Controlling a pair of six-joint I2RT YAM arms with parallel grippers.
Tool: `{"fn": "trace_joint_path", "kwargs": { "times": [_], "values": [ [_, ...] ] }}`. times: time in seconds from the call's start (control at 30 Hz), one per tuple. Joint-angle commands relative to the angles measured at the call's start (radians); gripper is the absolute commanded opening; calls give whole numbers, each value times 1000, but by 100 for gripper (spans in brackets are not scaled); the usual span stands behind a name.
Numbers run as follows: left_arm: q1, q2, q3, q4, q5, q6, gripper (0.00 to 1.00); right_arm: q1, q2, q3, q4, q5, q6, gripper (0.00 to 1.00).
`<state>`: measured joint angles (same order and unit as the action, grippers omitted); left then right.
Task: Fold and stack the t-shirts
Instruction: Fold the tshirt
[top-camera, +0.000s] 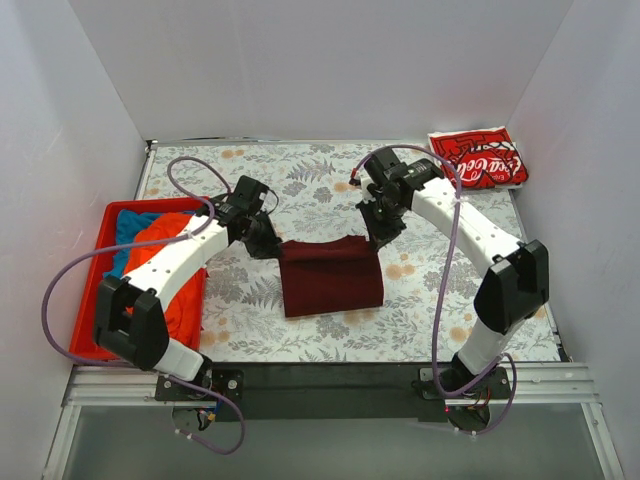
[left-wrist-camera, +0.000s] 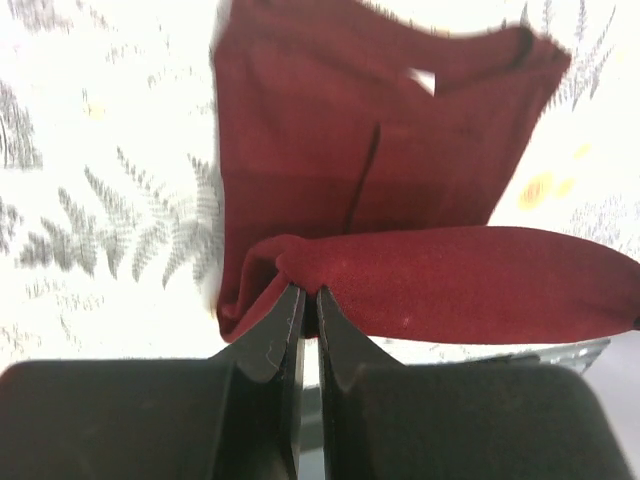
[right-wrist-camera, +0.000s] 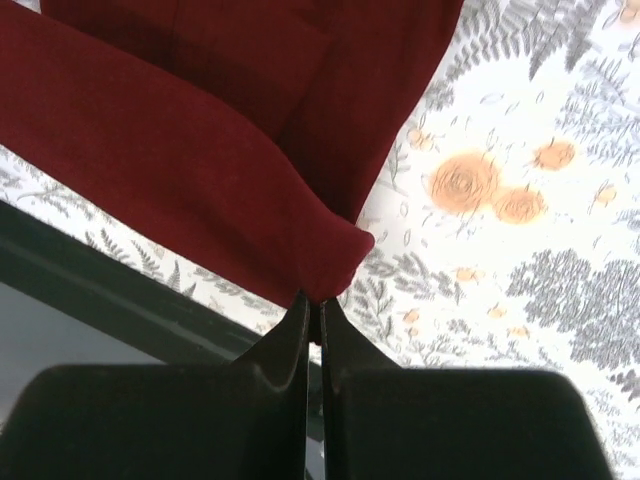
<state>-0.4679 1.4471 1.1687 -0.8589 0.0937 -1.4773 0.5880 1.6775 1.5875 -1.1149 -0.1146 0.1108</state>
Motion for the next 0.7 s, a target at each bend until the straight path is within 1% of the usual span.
{"fn": "trace_joint_path", "kwargs": {
  "times": [0.0, 0.13, 0.3, 0.43, 0.47, 0.57, 0.6, 0.67],
  "values": [
    [40, 47, 45, 79, -6, 54, 0, -37, 71, 61, 39, -46, -56, 1],
    [71, 142, 52, 135, -17, 66, 0, -74, 152, 72, 104, -85, -65, 1],
    [94, 261, 69, 202, -64, 69, 0, -112, 257, 74, 190, -106, -68, 1],
    [94, 305, 72, 254, -80, 75, 0, -126, 321, 88, 228, -119, -66, 1],
    [94, 314, 74, 267, -109, 78, 0, -129, 332, 86, 233, -122, -66, 1],
    [92, 346, 78, 277, -123, 81, 0, -136, 355, 63, 266, -120, -62, 1],
    [92, 352, 78, 281, -126, 81, 0, -139, 355, 55, 288, -122, -60, 2],
    [92, 351, 74, 288, -143, 80, 4, -140, 347, 35, 302, -120, -51, 9]
  ]
}}
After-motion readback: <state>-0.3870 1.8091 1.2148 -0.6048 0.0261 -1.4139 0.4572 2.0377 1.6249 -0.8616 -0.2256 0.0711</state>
